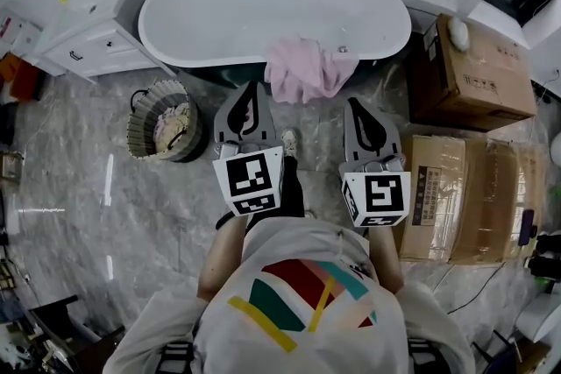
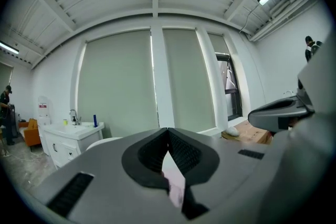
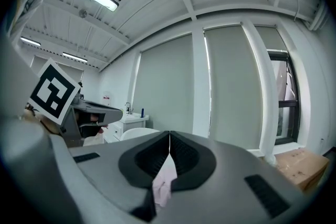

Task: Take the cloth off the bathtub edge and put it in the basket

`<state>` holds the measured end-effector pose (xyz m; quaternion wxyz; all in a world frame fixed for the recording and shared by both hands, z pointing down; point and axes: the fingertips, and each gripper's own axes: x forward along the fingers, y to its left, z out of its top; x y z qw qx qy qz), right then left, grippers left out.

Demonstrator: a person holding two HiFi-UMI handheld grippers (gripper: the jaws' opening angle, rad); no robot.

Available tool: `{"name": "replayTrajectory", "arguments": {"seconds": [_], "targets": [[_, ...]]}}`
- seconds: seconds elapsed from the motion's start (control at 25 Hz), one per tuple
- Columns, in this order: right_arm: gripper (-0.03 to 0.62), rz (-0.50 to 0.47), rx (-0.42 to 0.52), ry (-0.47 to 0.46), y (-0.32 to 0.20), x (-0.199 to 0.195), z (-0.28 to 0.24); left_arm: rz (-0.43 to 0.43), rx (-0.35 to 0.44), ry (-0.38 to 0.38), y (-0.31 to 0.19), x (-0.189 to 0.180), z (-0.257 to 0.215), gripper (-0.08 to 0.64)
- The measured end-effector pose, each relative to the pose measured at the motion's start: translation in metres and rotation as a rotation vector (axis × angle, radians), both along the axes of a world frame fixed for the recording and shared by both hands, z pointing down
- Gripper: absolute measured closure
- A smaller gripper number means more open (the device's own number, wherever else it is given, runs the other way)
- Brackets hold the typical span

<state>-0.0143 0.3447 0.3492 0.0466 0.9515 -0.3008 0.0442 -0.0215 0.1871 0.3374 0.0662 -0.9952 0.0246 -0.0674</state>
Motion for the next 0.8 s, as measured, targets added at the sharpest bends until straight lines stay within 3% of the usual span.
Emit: {"name": "replayTrajectory", "arguments": {"seconds": [0.32, 0.52, 0.8], "targets": [[0.580, -0.024, -0.032, -0.058, -0.026, 0.059, 0.007, 0.046, -0.020, -0.065, -0.010, 0.063, 0.020, 0.541], [0.580, -0.048, -0.039, -0.058, -0.056, 0.104, -0.005, 0.054, -0.039, -0.067, -0.029, 0.114, 0.015, 0.541], [0.580, -0.003, -0.037, -0.045, -0.087, 0.183, -0.012, 0.068, -0.040, -0.055, -0.061, 0.189, 0.008, 0.541]]}}
